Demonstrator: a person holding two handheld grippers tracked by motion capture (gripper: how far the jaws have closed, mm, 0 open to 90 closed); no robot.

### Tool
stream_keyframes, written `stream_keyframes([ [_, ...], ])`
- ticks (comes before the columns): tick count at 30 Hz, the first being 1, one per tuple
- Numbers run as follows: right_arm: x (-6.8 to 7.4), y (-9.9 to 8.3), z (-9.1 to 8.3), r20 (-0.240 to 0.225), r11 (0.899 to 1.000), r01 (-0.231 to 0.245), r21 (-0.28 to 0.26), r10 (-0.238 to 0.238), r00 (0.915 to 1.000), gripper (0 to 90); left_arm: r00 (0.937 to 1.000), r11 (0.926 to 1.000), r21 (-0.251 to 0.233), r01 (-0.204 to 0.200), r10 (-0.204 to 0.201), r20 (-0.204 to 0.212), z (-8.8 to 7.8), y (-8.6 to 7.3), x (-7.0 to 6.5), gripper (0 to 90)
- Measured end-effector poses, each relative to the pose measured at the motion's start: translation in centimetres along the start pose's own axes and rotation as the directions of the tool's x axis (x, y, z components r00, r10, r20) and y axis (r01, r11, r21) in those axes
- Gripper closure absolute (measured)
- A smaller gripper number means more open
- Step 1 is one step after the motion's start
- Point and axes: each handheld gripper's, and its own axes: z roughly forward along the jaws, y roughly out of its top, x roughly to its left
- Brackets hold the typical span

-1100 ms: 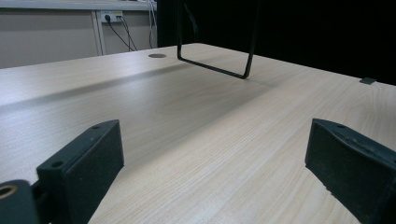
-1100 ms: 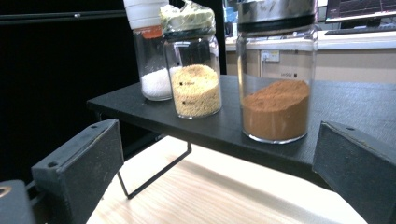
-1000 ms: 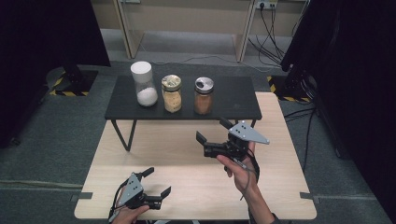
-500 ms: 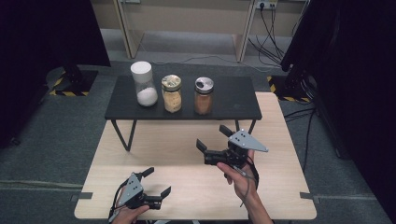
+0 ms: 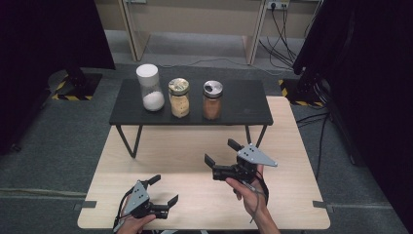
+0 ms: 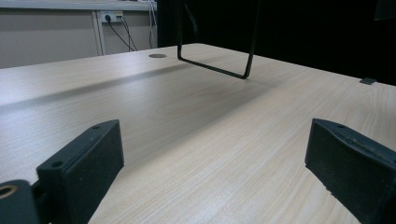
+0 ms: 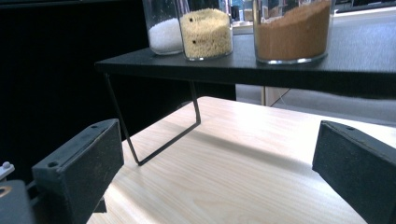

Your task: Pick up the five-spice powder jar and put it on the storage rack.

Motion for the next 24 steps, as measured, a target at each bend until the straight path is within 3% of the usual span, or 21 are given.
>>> stream_keyframes([
  [24, -0.1, -3.1, -0.3, 0.001, 1.000, 0.001, -0.001, -0.001, 1.0000, 2.2, 1.0000, 1.0000, 0.000, -0.003, 0.003, 0.002, -0.1, 0.0, 0.0, 3.5],
])
